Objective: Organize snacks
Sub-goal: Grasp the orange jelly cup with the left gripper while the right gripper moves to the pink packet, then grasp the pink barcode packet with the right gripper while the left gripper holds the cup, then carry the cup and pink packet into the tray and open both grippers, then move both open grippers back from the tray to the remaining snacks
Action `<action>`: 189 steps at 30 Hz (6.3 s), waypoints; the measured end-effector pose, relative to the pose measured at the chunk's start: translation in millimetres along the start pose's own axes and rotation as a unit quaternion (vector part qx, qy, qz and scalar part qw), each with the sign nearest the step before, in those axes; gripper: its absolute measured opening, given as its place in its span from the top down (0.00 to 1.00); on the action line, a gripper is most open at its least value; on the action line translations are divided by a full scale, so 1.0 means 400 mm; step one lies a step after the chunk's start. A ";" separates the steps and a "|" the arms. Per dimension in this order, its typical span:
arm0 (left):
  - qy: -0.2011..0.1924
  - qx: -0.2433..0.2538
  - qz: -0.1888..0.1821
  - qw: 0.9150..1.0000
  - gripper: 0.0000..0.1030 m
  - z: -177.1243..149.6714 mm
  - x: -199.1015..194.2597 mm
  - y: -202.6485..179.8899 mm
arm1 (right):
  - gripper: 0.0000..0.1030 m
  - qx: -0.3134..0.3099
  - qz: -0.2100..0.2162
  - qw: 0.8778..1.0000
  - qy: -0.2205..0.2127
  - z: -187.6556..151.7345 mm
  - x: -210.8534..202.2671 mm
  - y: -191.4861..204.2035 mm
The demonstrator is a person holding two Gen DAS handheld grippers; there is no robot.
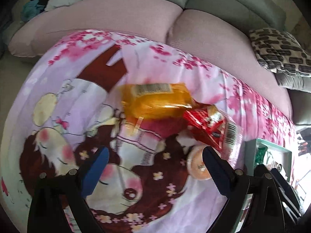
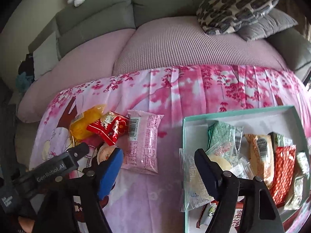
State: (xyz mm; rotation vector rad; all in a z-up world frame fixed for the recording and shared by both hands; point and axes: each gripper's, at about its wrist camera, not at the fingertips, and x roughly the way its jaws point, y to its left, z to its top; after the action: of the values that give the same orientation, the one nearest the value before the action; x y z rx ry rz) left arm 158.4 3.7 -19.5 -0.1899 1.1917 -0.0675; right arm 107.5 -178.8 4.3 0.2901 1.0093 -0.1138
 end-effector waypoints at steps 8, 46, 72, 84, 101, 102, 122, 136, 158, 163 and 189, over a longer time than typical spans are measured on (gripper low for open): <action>0.013 0.027 -0.029 0.999 0.09 -0.005 0.030 -0.066 | 0.24 0.020 -0.009 1.000 -0.005 0.007 -0.015 -0.041; 0.015 -0.018 0.002 1.000 0.52 0.006 0.040 0.036 | 0.49 -0.059 -0.020 0.995 0.083 0.034 0.149 0.122; 0.020 -0.031 -0.014 0.999 0.53 -0.004 0.042 0.049 | 0.58 -0.030 -0.025 0.996 0.075 -0.011 0.169 0.088; 0.002 -0.010 -0.023 1.000 0.53 -0.040 -0.023 0.009 | 0.58 -0.029 -0.015 0.999 0.020 -0.077 0.015 0.078; -0.041 0.055 -0.039 0.997 0.53 -0.033 -0.101 -0.134 | 0.58 0.039 -0.006 0.999 -0.034 -0.021 -0.093 -0.068; -0.046 0.065 -0.040 0.996 0.53 -0.036 -0.110 -0.155 | 0.58 0.048 -0.013 0.998 -0.040 -0.019 -0.103 -0.090; -0.024 0.263 -0.117 0.958 0.52 -0.214 -0.141 -0.520 | 0.58 0.209 -0.128 0.969 -0.040 -0.077 -0.158 -0.492; -0.005 0.299 -0.100 0.949 0.50 -0.282 -0.114 -0.575 | 0.41 0.222 -0.111 0.968 -0.030 -0.109 -0.174 -0.496; -0.048 0.123 -0.006 0.991 0.20 -0.104 -0.103 -0.332 | 0.11 0.162 -0.094 0.982 -0.017 -0.082 -0.134 -0.395; -0.045 0.081 0.016 0.996 0.20 -0.071 -0.088 -0.248 | 0.11 0.124 -0.092 0.988 -0.014 -0.073 -0.120 -0.329; -0.032 -0.001 0.046 0.998 0.08 0.032 -0.065 0.008 | 0.10 -0.010 -0.030 0.999 -0.011 -0.031 -0.049 -0.031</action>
State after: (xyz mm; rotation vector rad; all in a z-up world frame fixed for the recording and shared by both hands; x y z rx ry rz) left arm 160.4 12.4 8.4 -0.1382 1.1354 0.0211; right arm 84.0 -187.7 12.4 0.2400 0.9966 -0.1603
